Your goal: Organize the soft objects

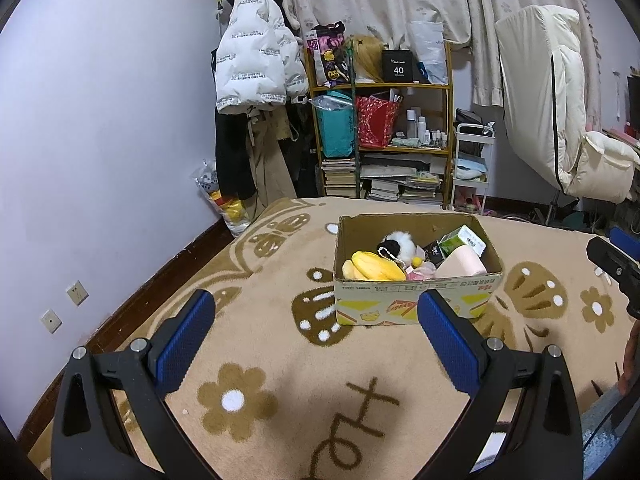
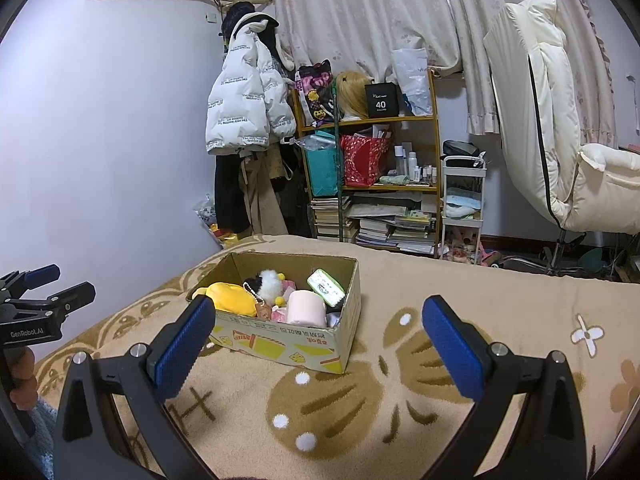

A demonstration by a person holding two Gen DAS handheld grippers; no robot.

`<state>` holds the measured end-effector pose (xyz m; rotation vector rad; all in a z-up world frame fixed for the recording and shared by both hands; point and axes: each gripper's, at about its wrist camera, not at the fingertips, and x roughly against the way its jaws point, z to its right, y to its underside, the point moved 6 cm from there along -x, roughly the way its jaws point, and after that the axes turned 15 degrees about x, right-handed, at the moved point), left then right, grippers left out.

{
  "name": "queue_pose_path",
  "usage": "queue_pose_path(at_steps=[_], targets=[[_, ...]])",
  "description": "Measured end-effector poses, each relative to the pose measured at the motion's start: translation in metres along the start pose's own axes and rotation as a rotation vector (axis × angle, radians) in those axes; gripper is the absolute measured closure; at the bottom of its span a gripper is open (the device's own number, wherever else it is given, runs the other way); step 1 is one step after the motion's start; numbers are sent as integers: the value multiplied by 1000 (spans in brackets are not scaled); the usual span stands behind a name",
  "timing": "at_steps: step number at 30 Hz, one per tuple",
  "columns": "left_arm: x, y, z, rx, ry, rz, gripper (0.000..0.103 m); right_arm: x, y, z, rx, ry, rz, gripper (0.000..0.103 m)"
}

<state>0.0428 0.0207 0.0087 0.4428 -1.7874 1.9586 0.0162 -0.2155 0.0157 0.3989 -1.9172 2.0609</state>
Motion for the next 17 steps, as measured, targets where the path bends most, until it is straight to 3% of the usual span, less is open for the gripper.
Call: queue_pose_path(at_steps=[17], targets=[[1,2,0,1,0,-5,3,-1,2,1,2,6,-4,0]])
